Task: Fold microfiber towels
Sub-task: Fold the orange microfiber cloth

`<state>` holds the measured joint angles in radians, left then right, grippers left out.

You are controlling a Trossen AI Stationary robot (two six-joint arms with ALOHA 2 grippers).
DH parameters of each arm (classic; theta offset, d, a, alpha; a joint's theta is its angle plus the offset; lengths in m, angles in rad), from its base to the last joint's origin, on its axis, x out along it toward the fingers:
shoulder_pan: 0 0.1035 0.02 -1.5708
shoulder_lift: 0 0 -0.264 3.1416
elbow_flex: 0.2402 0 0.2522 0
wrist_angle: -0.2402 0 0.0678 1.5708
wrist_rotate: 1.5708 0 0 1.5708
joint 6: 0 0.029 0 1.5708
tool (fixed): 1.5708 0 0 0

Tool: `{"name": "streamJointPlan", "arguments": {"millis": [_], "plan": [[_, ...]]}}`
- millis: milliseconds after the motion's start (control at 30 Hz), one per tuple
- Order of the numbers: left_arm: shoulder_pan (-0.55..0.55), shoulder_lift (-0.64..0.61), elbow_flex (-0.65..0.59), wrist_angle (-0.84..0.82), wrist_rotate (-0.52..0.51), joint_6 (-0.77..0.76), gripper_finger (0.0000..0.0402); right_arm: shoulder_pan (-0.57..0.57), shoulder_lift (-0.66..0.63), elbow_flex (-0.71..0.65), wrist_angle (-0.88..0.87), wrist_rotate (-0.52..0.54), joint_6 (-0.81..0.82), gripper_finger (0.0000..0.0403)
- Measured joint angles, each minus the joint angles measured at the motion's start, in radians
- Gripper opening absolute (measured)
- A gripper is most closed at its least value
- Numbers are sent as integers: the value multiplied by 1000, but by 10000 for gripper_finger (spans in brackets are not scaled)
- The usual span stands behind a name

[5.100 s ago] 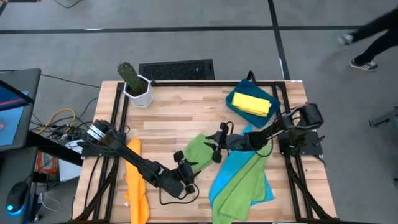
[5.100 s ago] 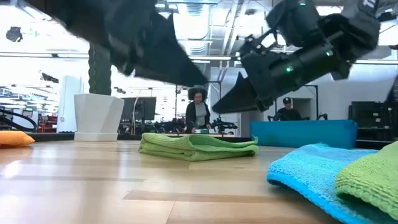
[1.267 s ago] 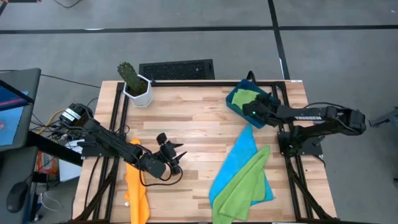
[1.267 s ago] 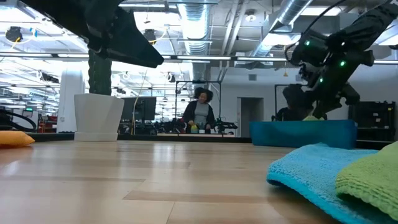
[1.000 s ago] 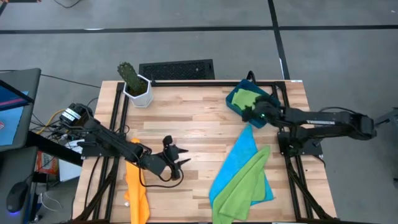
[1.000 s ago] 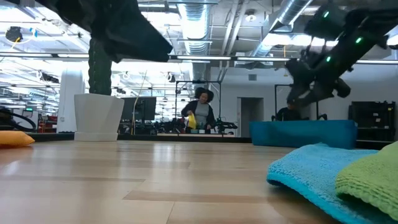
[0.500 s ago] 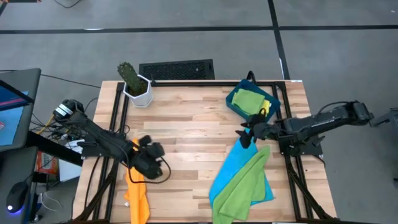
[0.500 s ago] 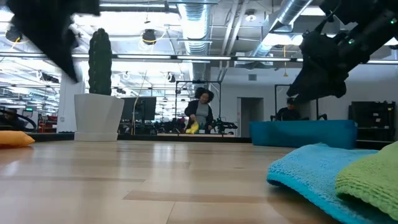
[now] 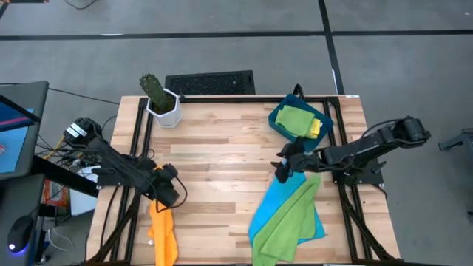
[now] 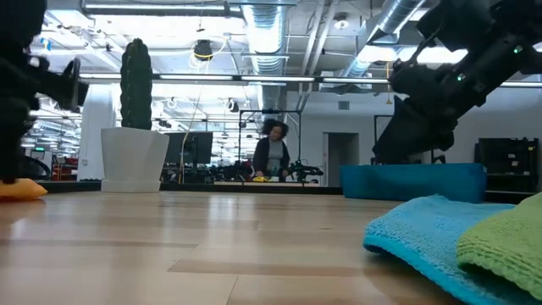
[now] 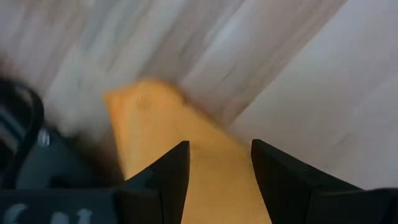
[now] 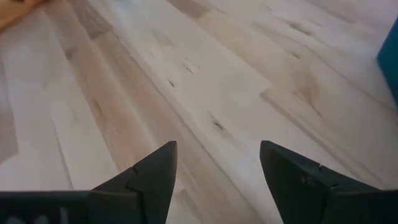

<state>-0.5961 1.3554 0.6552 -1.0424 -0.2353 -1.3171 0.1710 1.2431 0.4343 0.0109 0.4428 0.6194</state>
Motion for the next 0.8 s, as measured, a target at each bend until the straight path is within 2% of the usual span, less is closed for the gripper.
{"name": "streamJointPlan", "arguments": {"millis": [133, 200, 267, 367, 433, 633, 800], "plan": [[0, 5, -20, 11, 36, -31, 163, 8, 23, 0, 42, -2, 0, 253], [0, 5, -34, 16, 56, -35, 146, 7, 23, 0, 53, -1, 0, 253], [-1, 5, -55, 33, 75, -49, 110, 7, 22, 0, 63, 0, 0, 253], [0, 6, -71, 71, 86, -52, 31, 16, 18, 0, 91, -3, 0, 253], [1, 6, -54, 78, 71, -38, 12, 26, 17, 0, 127, -13, -12, 253], [32, 6, 140, 48, -83, 67, 3, 55, 29, 0, 332, -56, -130, 253], [50, 5, 365, 40, -237, 277, 1, 67, 76, 0, 493, -59, -249, 253]]}}
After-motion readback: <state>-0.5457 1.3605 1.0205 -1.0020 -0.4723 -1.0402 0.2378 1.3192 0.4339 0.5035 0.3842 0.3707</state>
